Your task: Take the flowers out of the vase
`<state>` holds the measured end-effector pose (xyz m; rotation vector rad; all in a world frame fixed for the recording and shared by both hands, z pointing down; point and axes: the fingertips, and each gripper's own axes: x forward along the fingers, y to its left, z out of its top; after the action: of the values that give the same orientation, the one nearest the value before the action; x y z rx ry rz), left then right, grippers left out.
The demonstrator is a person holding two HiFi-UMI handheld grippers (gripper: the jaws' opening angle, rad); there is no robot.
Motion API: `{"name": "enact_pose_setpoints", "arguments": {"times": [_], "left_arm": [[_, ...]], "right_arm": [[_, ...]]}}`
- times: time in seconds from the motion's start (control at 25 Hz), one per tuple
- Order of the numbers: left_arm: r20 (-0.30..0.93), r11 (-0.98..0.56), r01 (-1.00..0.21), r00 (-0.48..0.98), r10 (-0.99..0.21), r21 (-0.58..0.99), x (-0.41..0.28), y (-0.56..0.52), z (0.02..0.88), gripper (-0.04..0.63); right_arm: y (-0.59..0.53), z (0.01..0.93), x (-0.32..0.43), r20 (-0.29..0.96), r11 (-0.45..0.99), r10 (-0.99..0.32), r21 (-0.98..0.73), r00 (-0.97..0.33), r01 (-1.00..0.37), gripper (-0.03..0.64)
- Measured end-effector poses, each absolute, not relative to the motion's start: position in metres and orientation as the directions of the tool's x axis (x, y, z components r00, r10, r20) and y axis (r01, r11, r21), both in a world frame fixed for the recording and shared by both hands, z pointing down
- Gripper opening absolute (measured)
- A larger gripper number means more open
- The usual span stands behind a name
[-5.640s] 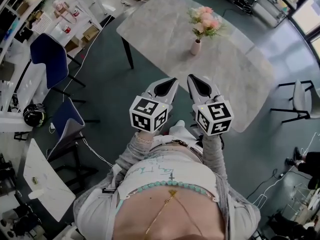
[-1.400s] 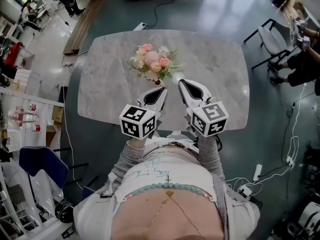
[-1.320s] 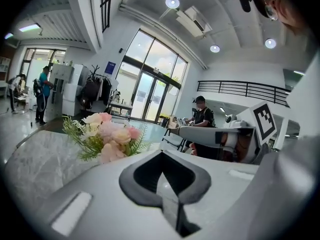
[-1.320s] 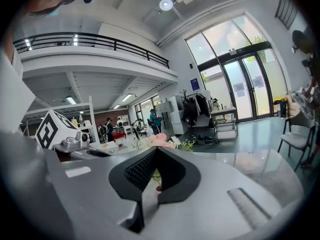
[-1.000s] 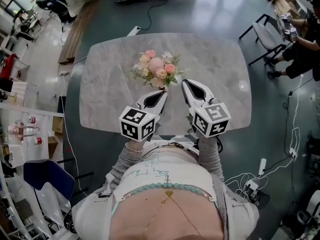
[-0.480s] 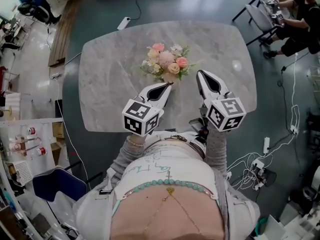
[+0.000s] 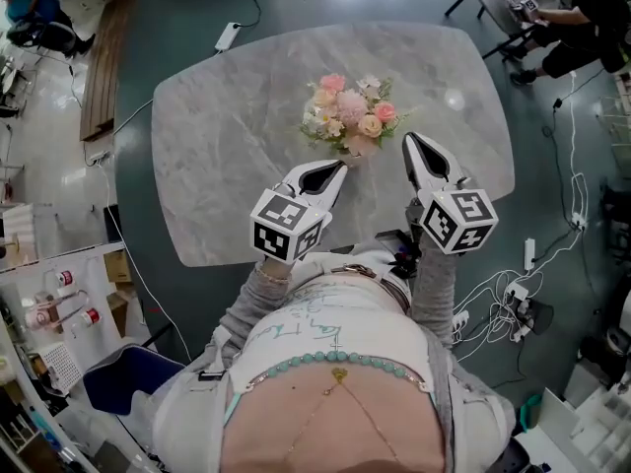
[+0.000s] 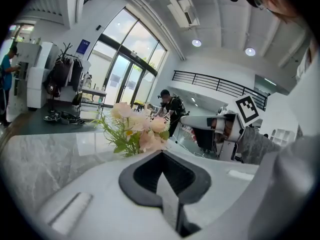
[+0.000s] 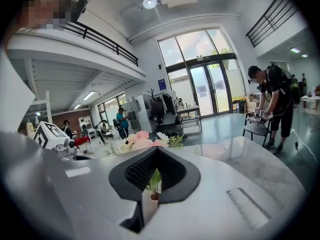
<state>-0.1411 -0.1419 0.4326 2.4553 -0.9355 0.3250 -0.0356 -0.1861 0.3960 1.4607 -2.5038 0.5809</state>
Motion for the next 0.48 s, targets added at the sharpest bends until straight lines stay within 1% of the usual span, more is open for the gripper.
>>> {"name": "enact_pose_setpoints", "arguments": {"times": [0.32,0.48], "left_arm": [[0.391,-0.690,-0.627,0.774,-0.498,0.362,-0.157,-0.136,0.447,0.000],[0.399,-0.689,-0.629,0.772,-0.495,0.360,-0.164,-0.132,0.455,0.000]], "right_arm": [[-0.168,0.416,-0.047,0.377,0.376,-0.813,-0.242,-0.444,-0.894,0.026],[-0.163,0.424,-0.051,0.390,0.385,-0.806,-0.224,-0.445,-0.895,0.026]]}}
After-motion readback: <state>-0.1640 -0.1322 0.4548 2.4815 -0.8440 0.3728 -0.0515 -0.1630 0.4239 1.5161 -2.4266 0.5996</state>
